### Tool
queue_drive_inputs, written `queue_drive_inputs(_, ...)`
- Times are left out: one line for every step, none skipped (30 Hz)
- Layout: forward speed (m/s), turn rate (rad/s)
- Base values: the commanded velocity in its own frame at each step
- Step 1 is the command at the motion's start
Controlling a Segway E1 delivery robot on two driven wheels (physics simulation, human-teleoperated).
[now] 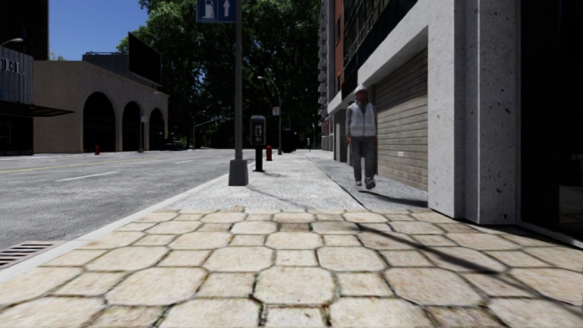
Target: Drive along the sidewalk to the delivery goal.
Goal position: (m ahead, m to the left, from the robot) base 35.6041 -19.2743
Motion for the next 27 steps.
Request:
queue_drive_inputs(2.0,0.0)
queue_drive_inputs(2.0,0.0)
queue_drive_inputs(2.0,0.0)
queue_drive_inputs(2.0,0.0)
queue_drive_inputs(2.0,0.0)
queue_drive_inputs(2.0,0.0)
queue_drive_inputs(2.0,0.0)
queue_drive_inputs(2.0,0.0)
queue_drive_inputs(2.0,0.0)
queue_drive_inputs(2.0,0.0)
queue_drive_inputs(2.0,0.0)
queue_drive_inputs(2.0,0.0)
queue_drive_inputs(2.0,0.0)
queue_drive_inputs(2.0,0.0)
queue_drive_inputs(2.0,0.0)
queue_drive_inputs(2.0,0.0)
queue_drive_inputs(2.0,0.0)
queue_drive_inputs(2.0,0.0)
queue_drive_inputs(2.0,0.0)
queue_drive_inputs(2.0,0.0)
queue_drive_inputs(2.0,0.0)
queue_drive_inputs(2.0,0.0)
queue_drive_inputs(2.0,0.0)
queue_drive_inputs(2.0,0.0)
queue_drive_inputs(2.0,0.0)
queue_drive_inputs(2.0,0.0)
queue_drive_inputs(2.0,0.0)
